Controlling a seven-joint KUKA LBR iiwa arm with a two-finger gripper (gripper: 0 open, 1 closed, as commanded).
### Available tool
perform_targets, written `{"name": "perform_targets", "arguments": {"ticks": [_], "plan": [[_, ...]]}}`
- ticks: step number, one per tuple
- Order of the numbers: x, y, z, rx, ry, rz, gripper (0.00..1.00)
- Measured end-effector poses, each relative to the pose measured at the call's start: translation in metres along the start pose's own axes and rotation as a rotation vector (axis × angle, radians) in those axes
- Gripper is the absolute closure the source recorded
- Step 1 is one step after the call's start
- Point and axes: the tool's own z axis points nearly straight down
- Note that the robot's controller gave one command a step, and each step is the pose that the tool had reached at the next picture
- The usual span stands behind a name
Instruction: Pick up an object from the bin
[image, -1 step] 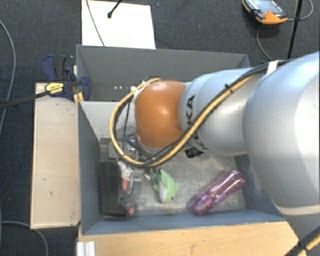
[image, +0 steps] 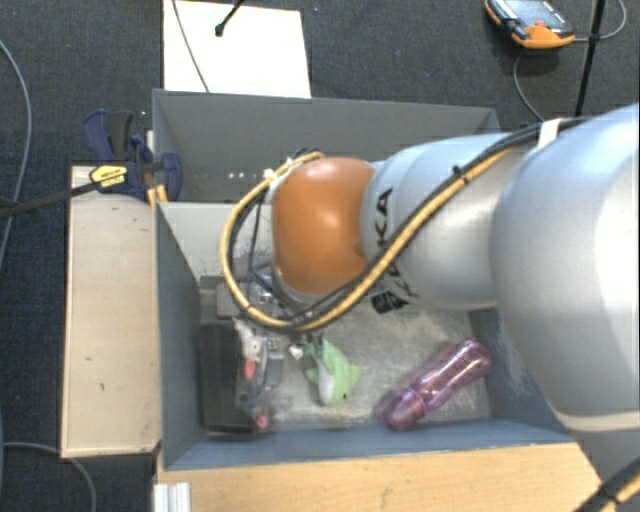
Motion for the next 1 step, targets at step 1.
{"name": "perform_targets", "arguments": {"ticks": [1], "plan": [[0.0267, -0.0480, -0.0330, 0.002, 0.010, -0.034, 0.00]]}}
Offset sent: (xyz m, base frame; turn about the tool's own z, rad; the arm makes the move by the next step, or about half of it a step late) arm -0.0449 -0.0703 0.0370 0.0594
